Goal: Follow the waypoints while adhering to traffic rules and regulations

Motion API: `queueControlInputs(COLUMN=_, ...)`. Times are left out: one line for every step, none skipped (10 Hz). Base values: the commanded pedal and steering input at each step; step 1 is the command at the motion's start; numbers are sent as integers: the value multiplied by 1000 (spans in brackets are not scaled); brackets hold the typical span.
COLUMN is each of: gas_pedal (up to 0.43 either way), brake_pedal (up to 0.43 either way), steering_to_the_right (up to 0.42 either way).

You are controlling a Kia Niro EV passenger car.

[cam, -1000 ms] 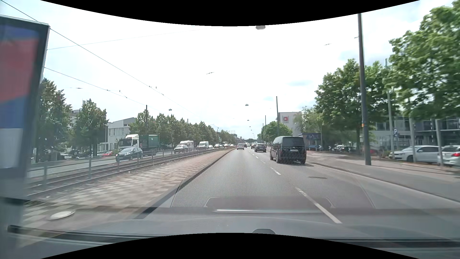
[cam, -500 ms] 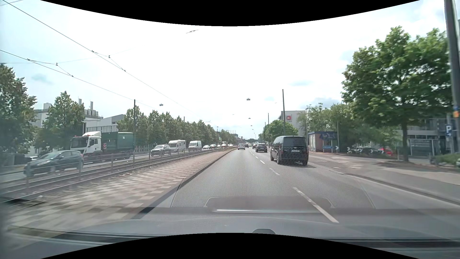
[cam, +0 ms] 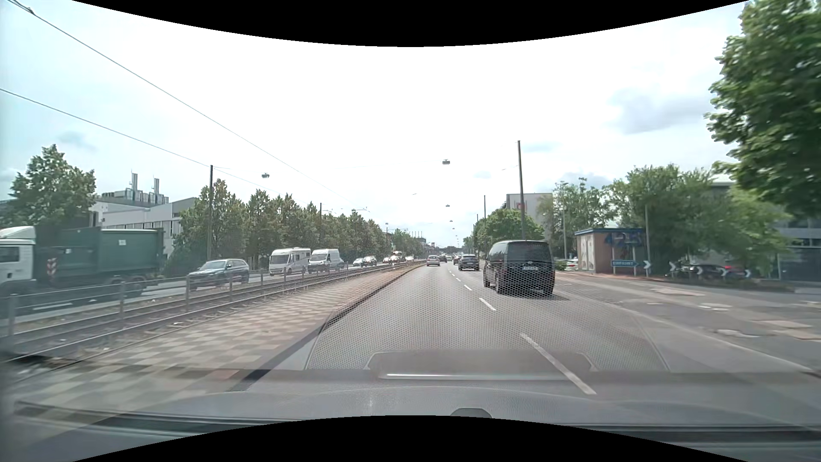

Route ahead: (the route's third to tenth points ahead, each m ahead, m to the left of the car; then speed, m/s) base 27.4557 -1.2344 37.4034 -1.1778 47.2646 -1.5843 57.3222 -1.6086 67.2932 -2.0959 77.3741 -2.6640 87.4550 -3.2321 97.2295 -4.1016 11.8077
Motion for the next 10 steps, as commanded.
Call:
queueControlInputs(gas_pedal=39, brake_pedal=0, steering_to_the_right=-8)
queueControlInputs(gas_pedal=39, brake_pedal=0, steering_to_the_right=-8)
queueControlInputs(gas_pedal=39, brake_pedal=0, steering_to_the_right=-8)
queueControlInputs(gas_pedal=39, brake_pedal=0, steering_to_the_right=-8)
queueControlInputs(gas_pedal=39, brake_pedal=0, steering_to_the_right=-8)
queueControlInputs(gas_pedal=39, brake_pedal=0, steering_to_the_right=-8)
queueControlInputs(gas_pedal=47, brake_pedal=0, steering_to_the_right=-8)
queueControlInputs(gas_pedal=47, brake_pedal=0, steering_to_the_right=-8)
queueControlInputs(gas_pedal=47, brake_pedal=0, steering_to_the_right=-7)
queueControlInputs(gas_pedal=47, brake_pedal=0, steering_to_the_right=-4)
